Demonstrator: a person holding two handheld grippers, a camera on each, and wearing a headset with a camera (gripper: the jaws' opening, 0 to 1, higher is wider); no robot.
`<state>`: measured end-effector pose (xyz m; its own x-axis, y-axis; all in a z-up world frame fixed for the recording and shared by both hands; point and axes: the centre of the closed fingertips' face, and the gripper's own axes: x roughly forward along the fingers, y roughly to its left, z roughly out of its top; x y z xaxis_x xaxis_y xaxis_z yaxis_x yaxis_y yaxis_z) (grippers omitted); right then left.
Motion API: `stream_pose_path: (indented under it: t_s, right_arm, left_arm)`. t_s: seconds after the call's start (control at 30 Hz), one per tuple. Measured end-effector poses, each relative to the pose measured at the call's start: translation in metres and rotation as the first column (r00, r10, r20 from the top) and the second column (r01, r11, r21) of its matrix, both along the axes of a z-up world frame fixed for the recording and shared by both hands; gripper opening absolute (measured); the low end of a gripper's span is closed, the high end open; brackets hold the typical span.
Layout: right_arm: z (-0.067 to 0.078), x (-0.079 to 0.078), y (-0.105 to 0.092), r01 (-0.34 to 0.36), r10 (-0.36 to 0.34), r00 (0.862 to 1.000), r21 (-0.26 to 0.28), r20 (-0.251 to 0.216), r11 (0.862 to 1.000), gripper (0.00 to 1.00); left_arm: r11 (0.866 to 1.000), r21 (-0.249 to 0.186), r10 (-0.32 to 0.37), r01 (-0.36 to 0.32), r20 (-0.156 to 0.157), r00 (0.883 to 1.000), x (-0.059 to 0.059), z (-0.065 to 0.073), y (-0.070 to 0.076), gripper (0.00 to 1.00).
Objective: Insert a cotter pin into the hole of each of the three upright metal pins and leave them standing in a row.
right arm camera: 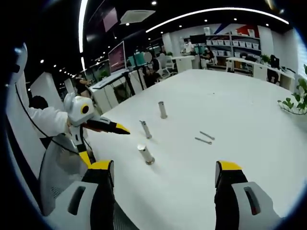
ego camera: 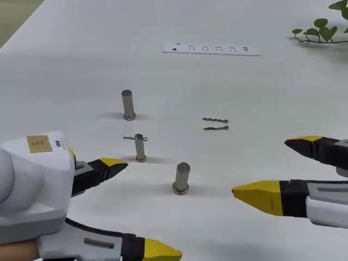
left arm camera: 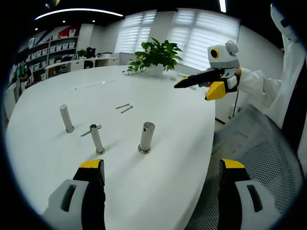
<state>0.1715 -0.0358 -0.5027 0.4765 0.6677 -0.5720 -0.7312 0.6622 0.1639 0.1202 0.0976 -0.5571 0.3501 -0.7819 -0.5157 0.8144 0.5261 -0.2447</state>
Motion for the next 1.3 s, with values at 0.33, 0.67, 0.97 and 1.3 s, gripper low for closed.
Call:
stream_pose_path:
  t_s: [0.33,0.67,0.97,1.3]
  right_arm:
    - [0.0,0.027,-0.011,-0.217,0.232,0.971,-0.196,0.06,0.956,0.55]
    - [-0.027,0.057,-0.003,-0.37,0.392,0.92,-0.307,0.011,0.877,0.33]
    - [-0.063,0.088,-0.005,-0.459,0.47,0.879,-0.402,-0.077,0.792,0.19]
    - [-0.091,0.111,0.005,-0.486,0.484,0.866,-0.438,-0.125,0.756,0.16]
  left_arm:
    - [0.993,-0.026,0.116,-0.115,0.073,0.991,0.015,0.017,0.015,0.99]
    - [0.983,-0.057,0.176,-0.174,0.022,0.984,0.012,0.02,0.026,0.99]
    - [0.981,-0.033,0.194,-0.193,0.014,0.981,0.001,0.017,0.037,0.99]
    - [0.976,-0.01,0.219,-0.219,0.009,0.976,0.001,0.012,0.048,0.99]
